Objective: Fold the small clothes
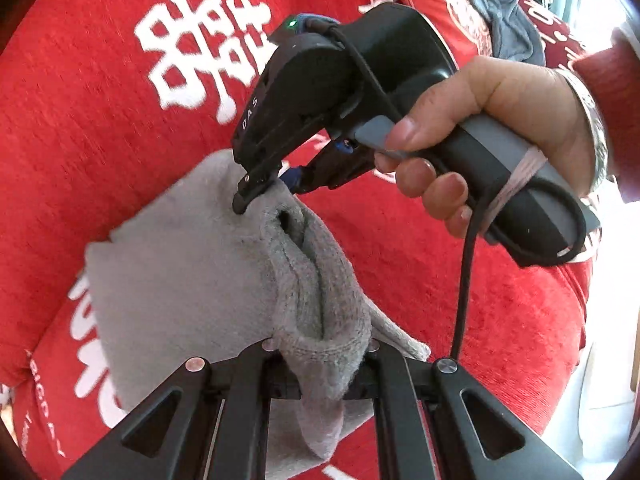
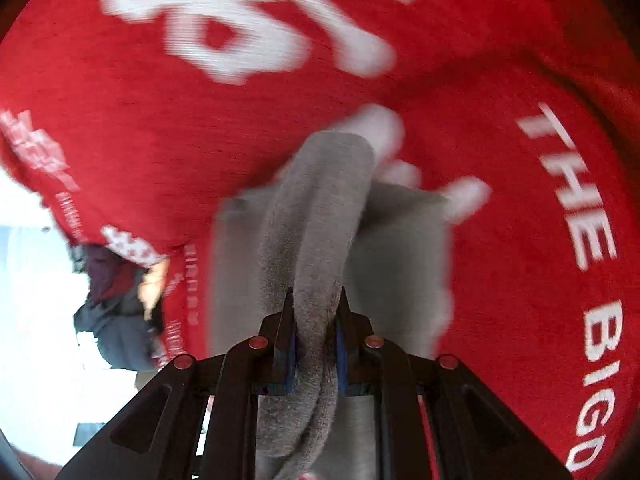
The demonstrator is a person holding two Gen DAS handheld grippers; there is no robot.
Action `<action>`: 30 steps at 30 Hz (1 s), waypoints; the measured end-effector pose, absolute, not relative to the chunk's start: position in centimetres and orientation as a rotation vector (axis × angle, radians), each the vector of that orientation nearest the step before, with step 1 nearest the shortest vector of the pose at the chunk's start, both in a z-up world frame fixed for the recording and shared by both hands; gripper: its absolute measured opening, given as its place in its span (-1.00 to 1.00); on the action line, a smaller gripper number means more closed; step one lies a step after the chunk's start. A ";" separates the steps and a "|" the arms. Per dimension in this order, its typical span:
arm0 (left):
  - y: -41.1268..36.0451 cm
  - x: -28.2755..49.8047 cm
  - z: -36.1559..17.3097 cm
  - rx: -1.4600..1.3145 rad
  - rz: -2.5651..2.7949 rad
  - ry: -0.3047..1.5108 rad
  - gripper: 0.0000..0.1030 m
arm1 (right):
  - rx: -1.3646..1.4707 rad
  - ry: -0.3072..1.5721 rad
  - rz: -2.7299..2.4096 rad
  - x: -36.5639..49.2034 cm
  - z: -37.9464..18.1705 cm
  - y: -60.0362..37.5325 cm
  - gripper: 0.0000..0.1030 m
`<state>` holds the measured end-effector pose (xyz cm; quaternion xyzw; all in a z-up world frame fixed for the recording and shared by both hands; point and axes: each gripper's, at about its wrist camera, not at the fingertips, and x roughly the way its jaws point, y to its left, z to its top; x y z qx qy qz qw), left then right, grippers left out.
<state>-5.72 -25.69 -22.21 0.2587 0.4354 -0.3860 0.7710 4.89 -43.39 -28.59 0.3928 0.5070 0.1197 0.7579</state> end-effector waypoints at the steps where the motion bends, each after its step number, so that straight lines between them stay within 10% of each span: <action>1: -25.7 -5.7 -22.3 0.554 -0.837 0.949 -0.81 | 0.871 1.109 0.255 4.7 -29.5 -43.5 -0.67; 5: -25.2 -5.6 -21.9 0.523 -0.821 0.972 -0.67 | 0.924 1.074 0.259 4.3 -30.6 -43.7 -0.64; 7: -24.4 -5.1 -21.4 0.497 -0.803 0.994 0.44 | 0.930 1.078 0.257 4.1 -30.6 -43.8 -0.64; 8: -24.2 -5.2 -21.0 0.489 -0.791 0.982 0.60 | 0.930 1.084 0.252 4.1 -30.5 -43.9 -0.59; 15: -19.0 -4.8 -18.3 0.417 -0.783 1.018 0.61 | 0.893 1.116 0.166 1.9 -29.0 -43.9 -0.45; 19: -13.8 -2.6 -17.9 0.272 -0.713 1.128 0.61 | 0.912 1.103 0.135 -1.9 -27.6 -43.8 0.16; 30: -6.5 3.2 -27.5 -0.267 -0.605 1.573 0.40 | 0.983 1.137 0.134 -9.1 -29.3 -39.9 0.01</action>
